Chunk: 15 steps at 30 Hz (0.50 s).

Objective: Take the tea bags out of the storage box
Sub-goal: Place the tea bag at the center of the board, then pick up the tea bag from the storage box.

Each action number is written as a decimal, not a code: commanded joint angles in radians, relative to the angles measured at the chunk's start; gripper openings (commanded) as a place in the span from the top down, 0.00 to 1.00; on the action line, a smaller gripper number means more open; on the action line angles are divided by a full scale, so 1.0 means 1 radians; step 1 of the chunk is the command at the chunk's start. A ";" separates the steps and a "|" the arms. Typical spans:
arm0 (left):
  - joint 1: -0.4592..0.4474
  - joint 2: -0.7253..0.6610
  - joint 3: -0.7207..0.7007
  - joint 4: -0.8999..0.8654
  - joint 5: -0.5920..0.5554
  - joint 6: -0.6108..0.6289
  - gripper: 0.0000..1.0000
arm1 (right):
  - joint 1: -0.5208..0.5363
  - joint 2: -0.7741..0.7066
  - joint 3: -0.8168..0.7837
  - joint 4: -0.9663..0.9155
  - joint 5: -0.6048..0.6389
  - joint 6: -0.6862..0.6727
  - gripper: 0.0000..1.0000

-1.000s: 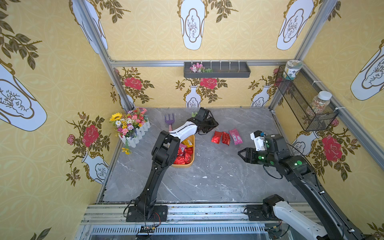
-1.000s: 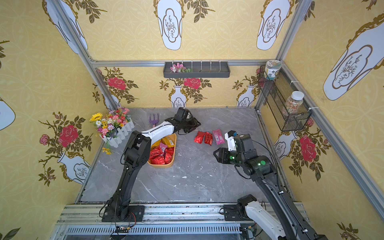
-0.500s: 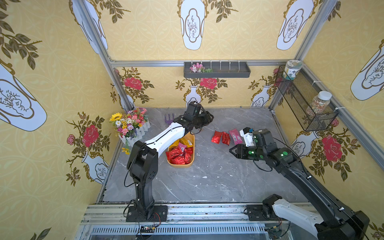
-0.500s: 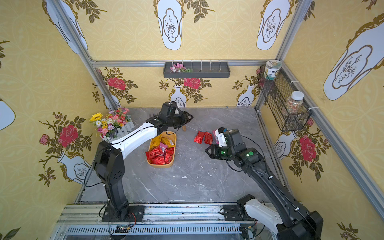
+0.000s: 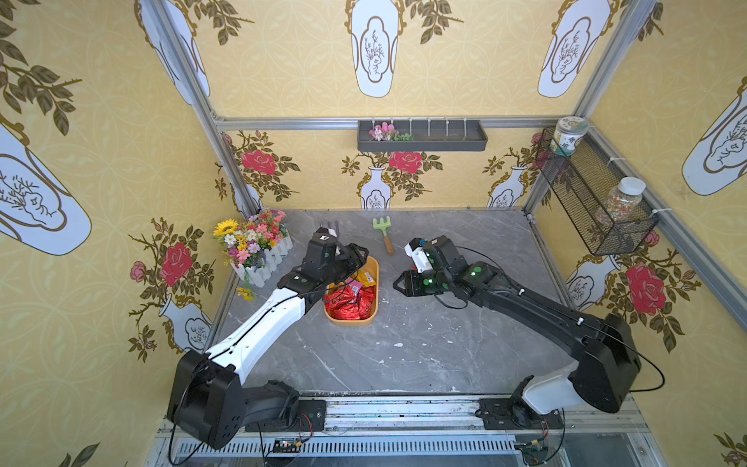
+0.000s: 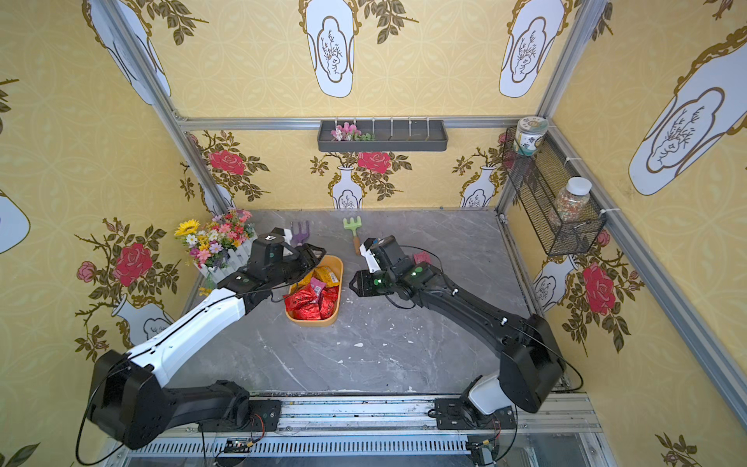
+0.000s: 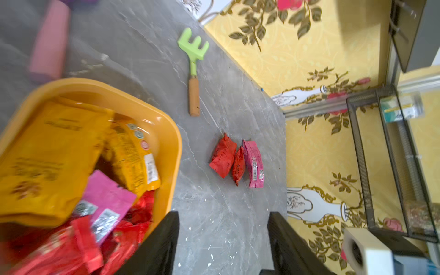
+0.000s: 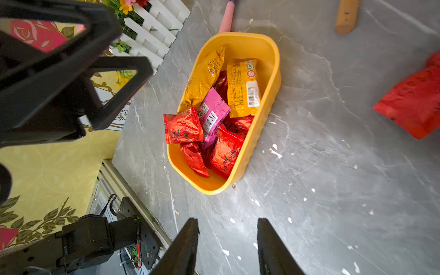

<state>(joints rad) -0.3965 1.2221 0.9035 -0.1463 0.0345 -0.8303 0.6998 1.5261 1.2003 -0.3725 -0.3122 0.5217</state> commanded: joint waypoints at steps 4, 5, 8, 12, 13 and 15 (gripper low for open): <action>0.106 -0.215 -0.140 -0.071 0.028 -0.059 0.33 | 0.033 0.183 0.121 0.132 -0.093 0.009 0.55; 0.126 -0.249 -0.156 -0.092 0.036 -0.065 0.32 | 0.041 0.219 0.149 0.136 -0.100 0.009 0.56; 0.181 -0.322 -0.200 -0.123 0.087 -0.088 0.30 | 0.062 0.308 0.221 0.148 -0.116 0.008 0.56; 0.212 -0.396 -0.251 -0.160 0.134 -0.112 0.30 | 0.078 0.393 0.284 0.167 -0.127 0.008 0.57; 0.214 -0.416 -0.265 -0.171 0.136 -0.118 0.30 | 0.081 0.413 0.297 0.169 -0.129 0.005 0.57; 0.215 -0.456 -0.290 -0.185 0.150 -0.134 0.30 | 0.083 0.454 0.324 0.172 -0.142 -0.005 0.57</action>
<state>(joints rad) -0.1856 0.7971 0.6373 -0.2920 0.1383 -0.9398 0.7803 1.9453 1.4948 -0.2474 -0.4297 0.5262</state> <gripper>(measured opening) 0.702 0.433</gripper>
